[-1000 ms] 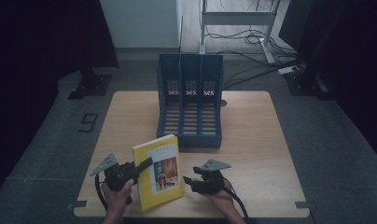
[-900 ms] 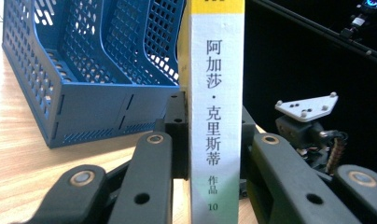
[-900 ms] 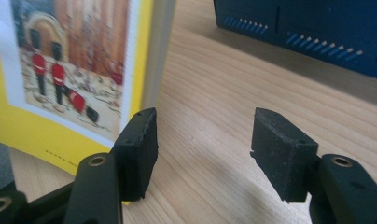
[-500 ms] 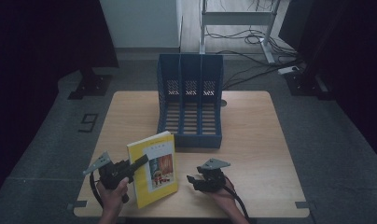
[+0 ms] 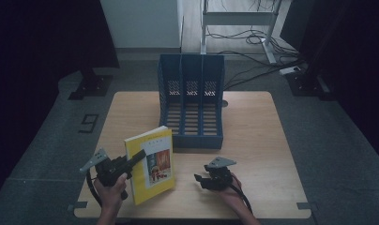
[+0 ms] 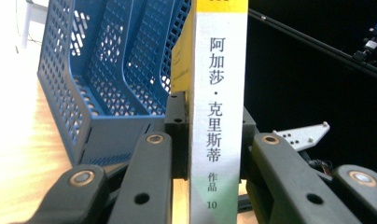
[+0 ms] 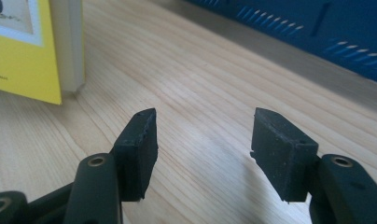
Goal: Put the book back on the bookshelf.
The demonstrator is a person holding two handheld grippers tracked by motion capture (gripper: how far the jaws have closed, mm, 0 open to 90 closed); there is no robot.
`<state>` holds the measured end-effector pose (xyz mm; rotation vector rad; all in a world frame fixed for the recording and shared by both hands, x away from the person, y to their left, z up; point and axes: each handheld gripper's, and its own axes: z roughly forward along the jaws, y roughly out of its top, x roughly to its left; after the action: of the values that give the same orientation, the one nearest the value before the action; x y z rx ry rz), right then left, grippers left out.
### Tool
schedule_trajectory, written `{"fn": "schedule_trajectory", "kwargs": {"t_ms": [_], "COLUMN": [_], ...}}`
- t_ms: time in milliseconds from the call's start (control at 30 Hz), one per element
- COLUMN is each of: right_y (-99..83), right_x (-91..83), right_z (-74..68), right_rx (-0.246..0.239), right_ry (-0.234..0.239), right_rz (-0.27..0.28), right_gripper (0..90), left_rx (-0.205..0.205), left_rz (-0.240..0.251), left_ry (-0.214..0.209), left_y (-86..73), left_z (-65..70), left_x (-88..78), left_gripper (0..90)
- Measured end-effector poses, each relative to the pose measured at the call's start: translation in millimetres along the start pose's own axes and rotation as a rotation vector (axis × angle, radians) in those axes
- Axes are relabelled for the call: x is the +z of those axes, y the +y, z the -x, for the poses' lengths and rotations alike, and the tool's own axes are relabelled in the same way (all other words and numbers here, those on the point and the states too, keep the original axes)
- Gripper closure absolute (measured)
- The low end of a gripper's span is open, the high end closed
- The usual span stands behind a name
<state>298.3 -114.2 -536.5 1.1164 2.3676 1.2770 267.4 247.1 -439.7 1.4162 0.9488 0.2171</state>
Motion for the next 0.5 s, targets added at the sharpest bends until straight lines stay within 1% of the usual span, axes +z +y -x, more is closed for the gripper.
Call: {"fn": "schedule_trajectory", "kwargs": {"t_ms": [67,133,167,300,433,500], "right_y": [-1.8,-4.2,-5.4,-7.2,-8.2,-9.4], "right_x": [-5.9,-10.0,-11.2,-12.9,-12.4,-11.8], "right_z": [2.9,5.4,7.0,11.8,13.2,13.5], "right_rx": [0.015,0.025,0.029,0.054,0.055,0.059], "right_ry": [-0.004,-0.013,-0.014,-0.035,-0.052,-0.059], "right_rz": [0.011,0.016,0.016,0.018,0.015,0.011], "right_gripper": [40.2,40.1,40.0,39.9,39.9,39.9], "left_rx": [0.011,0.033,0.034,0.021,0.013,0.01], "left_rz": [0.005,0.005,0.006,0.003,0.005,0.014], "left_ry": [-0.001,-0.004,-0.007,-0.021,-0.03,-0.033], "left_y": [5.1,9.3,10.8,13.1,14.5,16.2], "left_z": [3.8,7.3,8.3,7.8,6.1,5.6], "left_x": [3.1,5.3,6.2,8.1,7.9,7.5], "left_gripper": [75.6,75.7,75.7,75.7,75.7,75.7]}}
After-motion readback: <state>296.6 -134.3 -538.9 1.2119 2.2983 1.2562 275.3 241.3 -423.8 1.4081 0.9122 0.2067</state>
